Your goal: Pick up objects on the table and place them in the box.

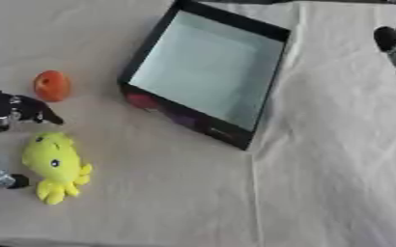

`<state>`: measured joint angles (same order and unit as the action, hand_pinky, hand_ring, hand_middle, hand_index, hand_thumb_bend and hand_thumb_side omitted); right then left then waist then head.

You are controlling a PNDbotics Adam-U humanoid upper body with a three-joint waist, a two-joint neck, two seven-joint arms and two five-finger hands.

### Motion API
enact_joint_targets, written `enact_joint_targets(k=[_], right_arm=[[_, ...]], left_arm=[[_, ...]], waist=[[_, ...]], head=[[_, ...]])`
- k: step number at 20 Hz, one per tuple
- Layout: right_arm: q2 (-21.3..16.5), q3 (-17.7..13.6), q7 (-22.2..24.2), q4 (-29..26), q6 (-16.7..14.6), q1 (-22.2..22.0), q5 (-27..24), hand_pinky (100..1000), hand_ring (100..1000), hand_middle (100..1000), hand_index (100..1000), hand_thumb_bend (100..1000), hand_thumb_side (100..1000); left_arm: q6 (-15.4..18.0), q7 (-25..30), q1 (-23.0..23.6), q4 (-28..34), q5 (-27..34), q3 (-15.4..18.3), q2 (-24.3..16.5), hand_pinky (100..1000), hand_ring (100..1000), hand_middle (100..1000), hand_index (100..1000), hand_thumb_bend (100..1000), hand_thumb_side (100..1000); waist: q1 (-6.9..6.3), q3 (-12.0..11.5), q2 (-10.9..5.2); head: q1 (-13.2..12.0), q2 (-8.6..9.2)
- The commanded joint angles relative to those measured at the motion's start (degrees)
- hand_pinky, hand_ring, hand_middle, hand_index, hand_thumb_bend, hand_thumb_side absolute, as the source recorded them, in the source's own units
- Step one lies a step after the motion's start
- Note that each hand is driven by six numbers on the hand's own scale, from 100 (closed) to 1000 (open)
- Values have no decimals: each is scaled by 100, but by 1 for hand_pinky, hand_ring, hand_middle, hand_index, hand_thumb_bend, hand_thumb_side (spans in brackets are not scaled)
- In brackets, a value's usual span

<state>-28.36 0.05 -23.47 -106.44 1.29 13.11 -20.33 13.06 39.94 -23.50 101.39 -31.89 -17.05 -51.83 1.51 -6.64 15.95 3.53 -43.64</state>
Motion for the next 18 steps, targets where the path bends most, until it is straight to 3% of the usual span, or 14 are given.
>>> enact_joint_targets(k=[1,4,6,7,9,12,16,18], right_arm=[[-67,-24,20,-40,-9,58,9,931,894,921,853,714,310],[-78,-21,27,-47,-8,70,6,931,894,921,853,714,310],[-88,-24,27,-51,-8,65,8,931,894,922,853,715,309],[-89,-24,26,-50,-6,57,8,931,894,922,853,715,308],[-88,-23,30,-47,-4,43,13,931,894,922,854,716,307],[-99,-29,33,-52,-4,21,19,931,894,922,854,717,308],[-142,-52,18,-67,-11,-6,23,931,894,922,854,717,309],[-169,-62,7,-71,-12,-7,21,931,894,922,854,716,311]], left_arm=[[67,47,-126,-145,-115,-37,3,812,770,794,899,512,147],[67,-1,-152,-235,-84,-18,88,804,758,781,842,421,100],[26,-158,-150,-179,-10,41,105,786,738,749,763,331,100],[-1,-257,-158,-122,36,90,112,758,701,699,667,243,100],[-66,-459,-161,33,102,211,110,743,679,671,621,194,100],[-149,-767,-173,427,159,450,61,731,659,653,570,197,100],[-291,-1222,-357,1041,272,775,-29,732,657,657,582,217,100],[-312,-1320,-594,1244,323,755,-30,730,662,660,586,230,100]], waist=[[-20,11,-70],[-12,7,-66],[-8,-1,-65],[-5,-9,-66],[2,-22,-69],[14,-35,-79],[13,-63,-114],[5,-79,-138]], head=[[-34,46],[-30,44],[-38,42],[-39,39],[-34,41],[-28,28],[-24,-18],[-27,-41]])
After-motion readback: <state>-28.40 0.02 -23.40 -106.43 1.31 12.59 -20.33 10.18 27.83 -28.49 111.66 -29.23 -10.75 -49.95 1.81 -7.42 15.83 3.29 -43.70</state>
